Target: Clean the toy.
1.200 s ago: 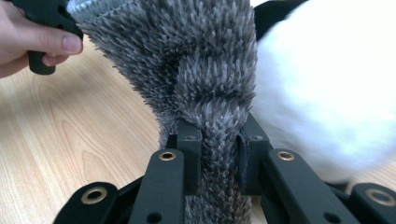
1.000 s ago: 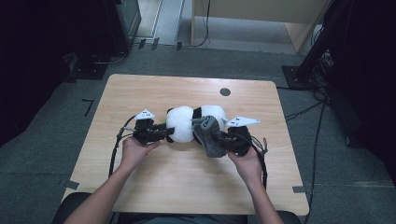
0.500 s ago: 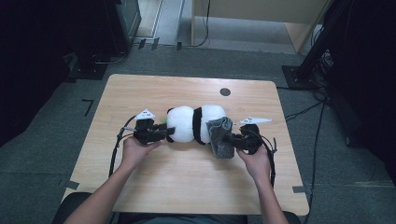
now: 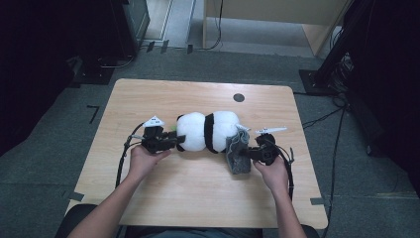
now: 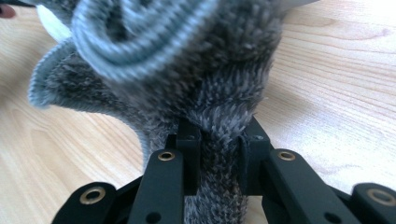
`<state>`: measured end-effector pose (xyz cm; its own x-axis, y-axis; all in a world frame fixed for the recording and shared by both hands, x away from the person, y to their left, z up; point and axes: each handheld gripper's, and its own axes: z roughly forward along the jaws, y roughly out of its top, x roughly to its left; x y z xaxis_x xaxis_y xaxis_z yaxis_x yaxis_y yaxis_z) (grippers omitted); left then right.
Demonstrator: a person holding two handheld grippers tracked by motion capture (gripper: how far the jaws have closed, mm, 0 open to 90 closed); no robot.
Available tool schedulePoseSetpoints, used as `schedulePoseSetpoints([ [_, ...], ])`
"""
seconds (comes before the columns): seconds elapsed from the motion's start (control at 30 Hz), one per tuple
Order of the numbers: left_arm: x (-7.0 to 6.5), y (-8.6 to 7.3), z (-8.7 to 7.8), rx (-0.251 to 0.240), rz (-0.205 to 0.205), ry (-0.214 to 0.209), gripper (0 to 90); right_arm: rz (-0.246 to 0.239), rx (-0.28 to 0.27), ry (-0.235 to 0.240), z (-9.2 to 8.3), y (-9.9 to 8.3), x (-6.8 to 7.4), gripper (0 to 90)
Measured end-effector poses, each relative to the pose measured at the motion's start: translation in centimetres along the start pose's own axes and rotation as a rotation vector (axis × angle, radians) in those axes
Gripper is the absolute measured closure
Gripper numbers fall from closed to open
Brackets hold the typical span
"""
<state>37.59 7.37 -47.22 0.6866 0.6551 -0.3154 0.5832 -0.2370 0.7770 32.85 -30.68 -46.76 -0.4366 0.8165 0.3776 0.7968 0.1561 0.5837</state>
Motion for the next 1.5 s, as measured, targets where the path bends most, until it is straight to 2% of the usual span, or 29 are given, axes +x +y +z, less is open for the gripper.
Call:
schedulePoseSetpoints([
  [0.03,0.1,0.0,0.0,0.000,0.000,-0.001,58.0,0.012,-0.003,0.011,-0.3,0.0,0.0,76.0],
  [0.13,0.1,0.0,0.0,-0.001,-0.005,-0.001,58.0,-0.006,-0.043,0.018,-1.6,0.2,0.3,76.1],
  [0.3,0.1,0.0,0.0,-0.001,0.001,0.001,58.0,-0.031,-0.138,0.019,-4.3,1.1,1.1,76.3],
  [0.43,0.1,0.0,0.0,0.000,0.002,0.002,58.0,-0.053,-0.219,-0.017,-6.6,2.2,1.1,76.3],
  [0.5,0.0,0.0,0.0,0.004,0.001,0.001,58.0,-0.055,-0.249,-0.033,-7.3,2.7,1.0,76.3],
  [0.67,0.0,0.0,0.0,0.000,0.002,0.000,58.1,-0.069,-0.271,-0.038,-7.8,4.4,0.7,76.4],
  [0.8,0.1,0.0,0.0,-0.004,-0.001,-0.001,58.0,-0.093,-0.274,-0.045,-7.7,6.1,0.7,76.3],
  [0.87,0.1,0.0,0.0,-0.005,-0.001,0.000,58.0,-0.097,-0.273,-0.031,-7.3,6.9,0.8,76.3],
  [1.03,0.1,0.0,0.1,-0.009,0.004,0.001,58.1,-0.117,-0.229,-0.022,-5.0,8.4,0.9,76.3],
  [1.13,0.0,0.1,0.2,0.001,0.022,0.011,58.1,-0.127,-0.190,-0.030,-3.3,8.5,0.9,76.2],
  [1.23,0.0,0.2,0.2,0.004,0.017,0.005,58.1,-0.135,-0.171,-0.038,-2.1,8.3,0.8,75.4],
  [1.37,0.1,0.3,0.3,0.008,0.012,0.004,57.5,-0.142,-0.186,-0.042,-1.6,8.0,0.7,74.8],
  [1.5,0.1,0.4,0.4,0.007,0.021,0.005,56.9,-0.119,-0.197,-0.027,-1.2,7.6,-0.1,74.8],
])
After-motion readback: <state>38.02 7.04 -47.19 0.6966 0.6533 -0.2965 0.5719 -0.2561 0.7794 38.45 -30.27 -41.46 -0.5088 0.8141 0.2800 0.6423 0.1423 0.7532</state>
